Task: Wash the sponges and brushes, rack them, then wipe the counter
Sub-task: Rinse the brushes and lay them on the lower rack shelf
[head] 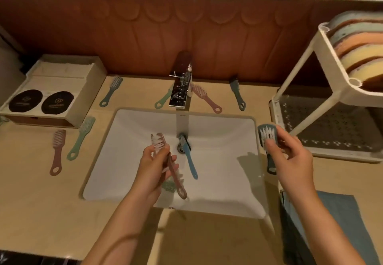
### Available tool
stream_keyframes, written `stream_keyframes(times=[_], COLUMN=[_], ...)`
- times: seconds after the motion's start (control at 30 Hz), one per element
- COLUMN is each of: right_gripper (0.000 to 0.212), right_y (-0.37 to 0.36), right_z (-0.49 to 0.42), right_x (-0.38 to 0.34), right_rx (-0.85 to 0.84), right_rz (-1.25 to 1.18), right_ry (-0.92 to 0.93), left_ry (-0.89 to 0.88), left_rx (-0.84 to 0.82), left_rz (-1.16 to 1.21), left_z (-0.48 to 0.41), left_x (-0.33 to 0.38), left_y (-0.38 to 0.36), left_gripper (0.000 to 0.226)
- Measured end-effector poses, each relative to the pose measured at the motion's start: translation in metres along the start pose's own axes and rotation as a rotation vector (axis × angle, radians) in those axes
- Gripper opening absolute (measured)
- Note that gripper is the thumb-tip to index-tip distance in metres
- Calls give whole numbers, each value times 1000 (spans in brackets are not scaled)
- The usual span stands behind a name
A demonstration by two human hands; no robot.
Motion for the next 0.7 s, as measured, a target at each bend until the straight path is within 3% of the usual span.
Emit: stream_keyframes(times=[0.23, 0.37, 0.5, 0.7], right_gripper=[44, 34, 21, 29], right_y=[85, 119, 139, 154], right_z=[-31, -48, -71, -108], right_x=[14, 21, 36, 74], right_rx=[26, 60, -10, -158], right_rz=[264, 319, 465, 658], right_ry=[4, 8, 32, -77], left_ry=[163, 209, 260, 285], left_rx=[-27, -26, -56, -104], left_rz=[191, 193, 216, 288], left_z=[7, 7, 8, 10], left_x=[-25, -30, -28, -35], left_y=[-69, -98, -124, -154], left_gripper=[10, 10, 12, 26])
Point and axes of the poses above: each hand's wrist, its own z-axis away from the middle knuckle, its own y-axis out of the back of the hand, x = y × z, the point moved 7 cm from there along -z, towards the middle knuckle, and after that the axes turned 11 degrees about -z, right-handed, at the moved point
